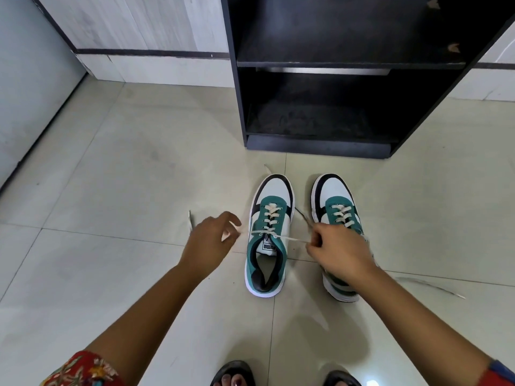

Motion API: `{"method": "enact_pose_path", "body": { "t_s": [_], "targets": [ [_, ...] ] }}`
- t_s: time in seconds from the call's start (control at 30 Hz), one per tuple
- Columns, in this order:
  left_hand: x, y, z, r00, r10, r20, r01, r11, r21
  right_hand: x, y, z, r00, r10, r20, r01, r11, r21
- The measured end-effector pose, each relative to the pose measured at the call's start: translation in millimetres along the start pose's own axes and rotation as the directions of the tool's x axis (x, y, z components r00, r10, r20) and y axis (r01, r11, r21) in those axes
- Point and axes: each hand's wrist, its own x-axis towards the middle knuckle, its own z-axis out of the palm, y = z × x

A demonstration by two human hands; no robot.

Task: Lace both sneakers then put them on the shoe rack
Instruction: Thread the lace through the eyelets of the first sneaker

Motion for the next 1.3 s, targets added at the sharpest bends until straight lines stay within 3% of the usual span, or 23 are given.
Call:
{"method": "enact_pose_path", "body": {
  "t_s": [0.07, 0.13, 0.3, 0.53, 0.93, 1.03, 1.13, 1.2, 1.27, 1.3],
  "targets": [
    [-3, 2, 0, 0.981, -0.046, 0.191, 0.069, 0.991, -0.111, -2, -3, 3, 0.998, -0.059, -0.009, 0.059, 0.998, -0.030],
    [0, 6, 3, 0.973, -0.038, 0.227, 0.069, 0.989, -0.131, 1, -12, 9, 0.987, -0.157, -0.036, 0.158, 0.987, 0.023],
    [4, 13, 6, 0.992, -0.046, 0.119, 0.066, 0.983, -0.172, 8, -30, 21, 0.979, -0.180, -0.095, 0.195, 0.962, 0.191],
    [1, 10, 9, 0.998, 0.040, -0.048, -0.041, 0.999, -0.021, 11, -28, 23, 0.987, -0.147, -0.068, 0.153, 0.983, 0.100],
    [-3, -1, 16, 0.998, 0.041, -0.054, -0.041, 0.999, -0.002, 9, -25, 27, 0.995, -0.100, 0.028, 0.096, 0.987, 0.128],
    [-1, 0, 16, 1.000, -0.019, 0.000, 0.019, 1.000, -0.005, 8, -25, 27, 0.994, -0.107, 0.027, 0.102, 0.985, 0.142],
    [3, 3, 9, 0.986, -0.114, 0.121, 0.133, 0.979, -0.155, 7, -23, 24, 0.991, -0.129, 0.024, 0.124, 0.980, 0.154],
    [5, 12, 4, 0.967, -0.188, 0.174, 0.236, 0.919, -0.316, 8, -23, 25, 0.985, -0.167, 0.048, 0.164, 0.984, 0.073],
    [8, 18, 2, 0.922, -0.298, 0.249, 0.385, 0.776, -0.500, 7, -24, 24, 0.980, -0.173, 0.101, 0.167, 0.984, 0.066],
    [10, 21, 1, 0.893, -0.332, 0.305, 0.451, 0.680, -0.579, 6, -24, 23, 0.978, -0.166, 0.128, 0.143, 0.975, 0.169]
  ]
}}
